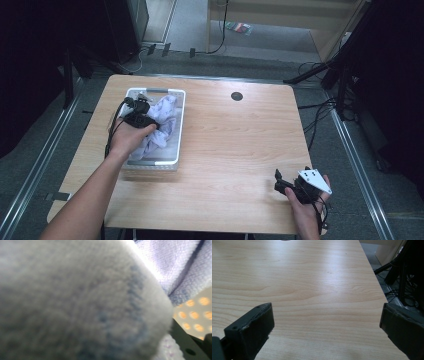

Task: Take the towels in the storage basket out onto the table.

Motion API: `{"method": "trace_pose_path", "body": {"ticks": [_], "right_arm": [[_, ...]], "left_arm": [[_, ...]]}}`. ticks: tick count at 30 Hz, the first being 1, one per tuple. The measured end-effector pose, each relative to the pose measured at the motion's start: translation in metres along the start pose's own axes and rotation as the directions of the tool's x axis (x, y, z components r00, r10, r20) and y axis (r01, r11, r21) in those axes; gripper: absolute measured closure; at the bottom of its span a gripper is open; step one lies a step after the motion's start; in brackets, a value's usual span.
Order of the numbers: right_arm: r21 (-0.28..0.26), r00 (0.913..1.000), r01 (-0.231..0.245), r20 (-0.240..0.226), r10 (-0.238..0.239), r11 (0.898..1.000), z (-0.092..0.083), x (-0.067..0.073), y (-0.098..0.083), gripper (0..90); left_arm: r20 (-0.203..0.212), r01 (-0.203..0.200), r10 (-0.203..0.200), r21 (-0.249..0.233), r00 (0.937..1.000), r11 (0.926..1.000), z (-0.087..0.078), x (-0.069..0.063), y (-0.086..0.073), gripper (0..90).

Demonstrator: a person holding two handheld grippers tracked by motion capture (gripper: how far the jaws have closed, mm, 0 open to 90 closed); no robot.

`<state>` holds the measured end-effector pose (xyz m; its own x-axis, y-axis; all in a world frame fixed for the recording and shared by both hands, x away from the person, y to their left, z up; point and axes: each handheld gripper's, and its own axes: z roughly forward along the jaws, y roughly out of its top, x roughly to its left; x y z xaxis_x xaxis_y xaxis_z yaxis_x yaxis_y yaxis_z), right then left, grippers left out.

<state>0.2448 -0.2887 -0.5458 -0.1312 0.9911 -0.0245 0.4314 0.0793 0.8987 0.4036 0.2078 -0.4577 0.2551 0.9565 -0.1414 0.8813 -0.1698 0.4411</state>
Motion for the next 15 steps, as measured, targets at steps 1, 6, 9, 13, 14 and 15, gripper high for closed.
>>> {"method": "trace_pose_path", "body": {"ticks": [1, 6, 9, 13, 14, 15], "right_arm": [[0.000, 1.0000, 0.000, 0.000, 0.000, 1.000, 0.000, 0.000, 0.000, 0.0], [0.001, 1.0000, -0.001, -0.001, 0.001, 1.000, 0.000, 0.000, 0.000, 0.0], [0.001, 1.0000, 0.000, -0.001, 0.000, 1.000, 0.000, 0.000, 0.000, 0.0], [0.001, 1.0000, 0.000, 0.000, 0.000, 1.000, 0.000, 0.000, 0.000, 0.0], [0.001, 1.0000, 0.001, 0.000, -0.001, 1.000, 0.000, 0.000, 0.000, 0.0], [0.002, 1.0000, 0.000, 0.000, 0.000, 1.000, 0.000, 0.000, 0.000, 0.0]], "left_arm": [[0.000, 0.000, 0.000, 0.000, 1.0000, 1.0000, 0.000, 0.000, 0.000, 65.3], [0.016, -0.010, 0.011, -0.035, 0.9998, 0.9993, -0.020, -0.001, 0.007, 65.3], [0.011, -0.009, 0.010, -0.062, 0.9999, 0.9981, -0.032, -0.002, 0.012, 65.2], [0.000, -0.024, 0.024, -0.080, 0.9997, 0.9965, -0.047, -0.002, 0.018, 65.2], [-0.004, -0.025, 0.025, -0.084, 0.9997, 0.9961, -0.049, -0.003, 0.019, 65.2], [-0.004, -0.028, 0.027, -0.094, 0.9996, 0.9951, -0.053, -0.003, 0.021, 65.2]]}}
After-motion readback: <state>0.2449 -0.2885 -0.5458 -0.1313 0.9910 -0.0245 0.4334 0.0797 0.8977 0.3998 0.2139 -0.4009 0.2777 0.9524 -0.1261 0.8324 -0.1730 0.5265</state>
